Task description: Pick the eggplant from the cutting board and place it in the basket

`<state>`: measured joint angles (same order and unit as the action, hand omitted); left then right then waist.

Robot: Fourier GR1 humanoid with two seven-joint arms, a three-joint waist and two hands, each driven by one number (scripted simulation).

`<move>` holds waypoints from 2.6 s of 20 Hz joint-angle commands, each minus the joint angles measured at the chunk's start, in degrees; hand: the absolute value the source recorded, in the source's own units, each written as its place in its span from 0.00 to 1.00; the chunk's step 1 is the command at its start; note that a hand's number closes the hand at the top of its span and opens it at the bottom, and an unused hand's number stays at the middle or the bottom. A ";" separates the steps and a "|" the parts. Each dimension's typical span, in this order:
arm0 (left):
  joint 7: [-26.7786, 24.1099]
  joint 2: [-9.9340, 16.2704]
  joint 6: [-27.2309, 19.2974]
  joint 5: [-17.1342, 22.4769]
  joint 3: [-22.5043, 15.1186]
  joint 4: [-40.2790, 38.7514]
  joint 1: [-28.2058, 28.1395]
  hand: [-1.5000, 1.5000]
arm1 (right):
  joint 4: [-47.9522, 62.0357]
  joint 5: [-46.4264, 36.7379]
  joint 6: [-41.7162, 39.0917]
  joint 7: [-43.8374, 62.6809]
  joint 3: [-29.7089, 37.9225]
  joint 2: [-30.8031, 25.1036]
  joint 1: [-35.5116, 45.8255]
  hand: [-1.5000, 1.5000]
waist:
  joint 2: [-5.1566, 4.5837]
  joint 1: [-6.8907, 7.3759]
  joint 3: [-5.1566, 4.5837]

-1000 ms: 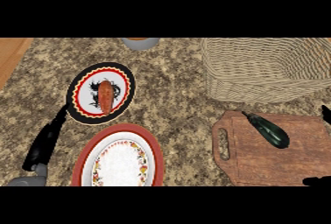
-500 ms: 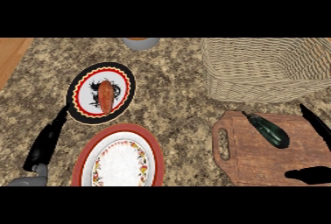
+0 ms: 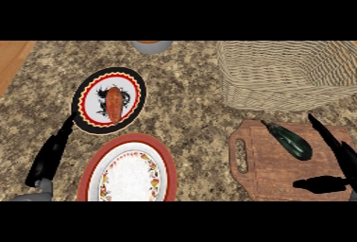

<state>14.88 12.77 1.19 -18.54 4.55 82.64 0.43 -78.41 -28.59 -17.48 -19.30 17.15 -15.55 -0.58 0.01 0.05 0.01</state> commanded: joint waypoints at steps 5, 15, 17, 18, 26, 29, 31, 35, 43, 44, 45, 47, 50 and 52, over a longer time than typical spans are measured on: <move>-1.77 -1.04 1.25 -0.39 0.63 2.14 -3.29 0.50 | 4.22 -0.61 1.47 2.46 -0.48 -0.97 3.97 0.00 | 0.01 0.06 -0.01; 1.81 -1.74 1.30 -1.54 1.53 1.99 1.27 0.50 | 13.99 -3.26 8.07 -2.93 -3.89 1.47 5.99 0.00 | 0.00 0.02 0.00; 1.85 -1.08 2.35 -0.85 2.41 1.60 1.27 0.50 | 17.34 -2.37 7.10 -3.20 -2.91 -0.45 9.92 0.00 | -0.01 0.11 0.00; 2.78 -0.35 3.22 -0.40 2.83 2.28 1.66 0.50 | 17.70 -4.17 8.41 -5.45 -4.47 0.48 6.91 0.00 | -0.01 0.08 0.01; -2.24 -0.82 1.75 -2.03 2.57 -2.66 0.75 0.50 | 16.23 -2.53 2.21 -3.18 -6.85 1.50 7.83 1.00 | -0.01 0.03 -0.01; -1.12 -0.71 3.03 -1.41 2.18 -1.39 1.05 0.50 | 15.96 -1.24 0.58 -4.24 -7.91 3.73 8.88 1.00 | 0.09 0.04 0.00; 1.27 -0.94 1.69 -1.59 3.21 -2.78 5.00 0.50 | 19.41 -2.45 1.79 -6.22 -8.82 4.22 11.54 1.00 | -0.07 0.15 0.02; -2.39 -1.97 0.12 -2.64 2.62 -3.07 1.88 0.50 | 17.28 -4.74 4.44 -9.45 -11.13 4.82 7.94 1.00 | -0.03 0.07 0.00; -2.30 -0.98 1.82 -1.65 3.47 -3.24 2.25 0.50 | 15.21 -11.85 14.56 -1.83 -7.41 -1.23 8.06 1.00 | -0.19 -0.15 -0.04; -2.17 -2.64 1.22 -2.30 1.88 -1.94 0.32 0.50 | 13.70 -14.89 15.65 2.38 -6.73 -4.67 7.19 1.00 | -0.07 -0.38 -0.14; -1.30 -1.50 1.17 -2.75 2.40 -1.49 1.77 0.50 | 15.93 -17.07 16.47 2.74 -5.39 -8.62 6.62 1.00 | -0.30 -0.43 -0.10; -2.89 -2.19 0.67 -2.90 2.02 -1.73 -0.41 0.50 | 18.42 -22.01 18.14 7.90 -3.21 -15.46 6.45 1.00 | -0.66 0.31 -0.22; -1.86 -1.10 2.56 -1.32 2.99 -1.30 0.70 0.50 | 18.81 -24.55 23.48 9.89 -1.67 -16.66 6.88 1.00 | -0.15 0.09 -0.03; -0.70 -2.12 1.20 -2.43 2.31 -0.84 1.52 0.50 | 19.42 -25.10 23.62 12.01 -0.70 -17.97 10.70 1.00 | -0.10 0.33 0.00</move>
<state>13.01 11.13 2.84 -20.71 7.00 81.19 1.36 -60.62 -50.18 2.99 -11.37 14.21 -29.26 7.72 -0.10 0.28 -0.14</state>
